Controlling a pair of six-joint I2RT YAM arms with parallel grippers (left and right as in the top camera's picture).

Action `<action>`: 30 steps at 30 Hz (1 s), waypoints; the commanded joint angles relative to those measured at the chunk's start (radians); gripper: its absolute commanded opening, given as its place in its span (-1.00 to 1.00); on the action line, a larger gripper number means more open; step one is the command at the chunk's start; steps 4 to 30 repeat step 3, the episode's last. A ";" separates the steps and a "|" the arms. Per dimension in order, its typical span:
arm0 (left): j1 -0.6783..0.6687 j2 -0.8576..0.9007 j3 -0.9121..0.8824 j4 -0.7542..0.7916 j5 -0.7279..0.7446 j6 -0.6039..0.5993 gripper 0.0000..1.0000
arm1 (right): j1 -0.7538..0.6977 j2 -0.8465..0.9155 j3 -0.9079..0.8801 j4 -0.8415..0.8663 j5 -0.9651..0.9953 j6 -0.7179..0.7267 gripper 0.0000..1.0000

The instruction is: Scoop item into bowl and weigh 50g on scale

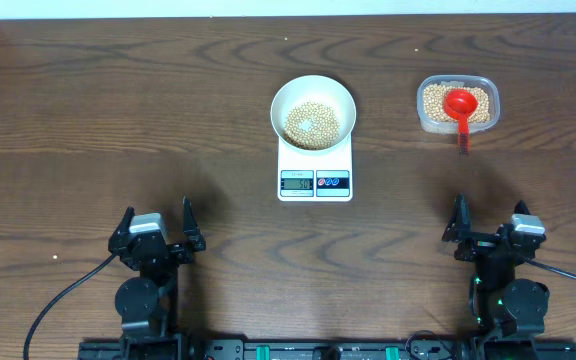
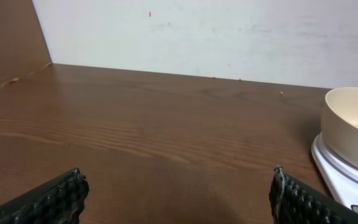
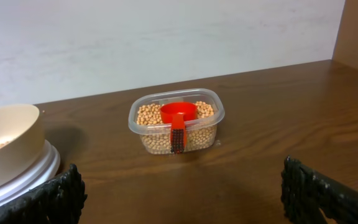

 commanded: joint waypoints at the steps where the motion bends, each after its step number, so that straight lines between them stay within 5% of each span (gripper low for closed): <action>1: 0.005 -0.005 -0.033 -0.014 -0.024 0.014 0.91 | -0.003 -0.008 -0.002 -0.003 0.011 -0.006 0.99; 30: 0.005 -0.005 -0.033 -0.014 -0.024 0.014 0.91 | -0.003 -0.008 -0.002 -0.003 0.011 -0.006 0.98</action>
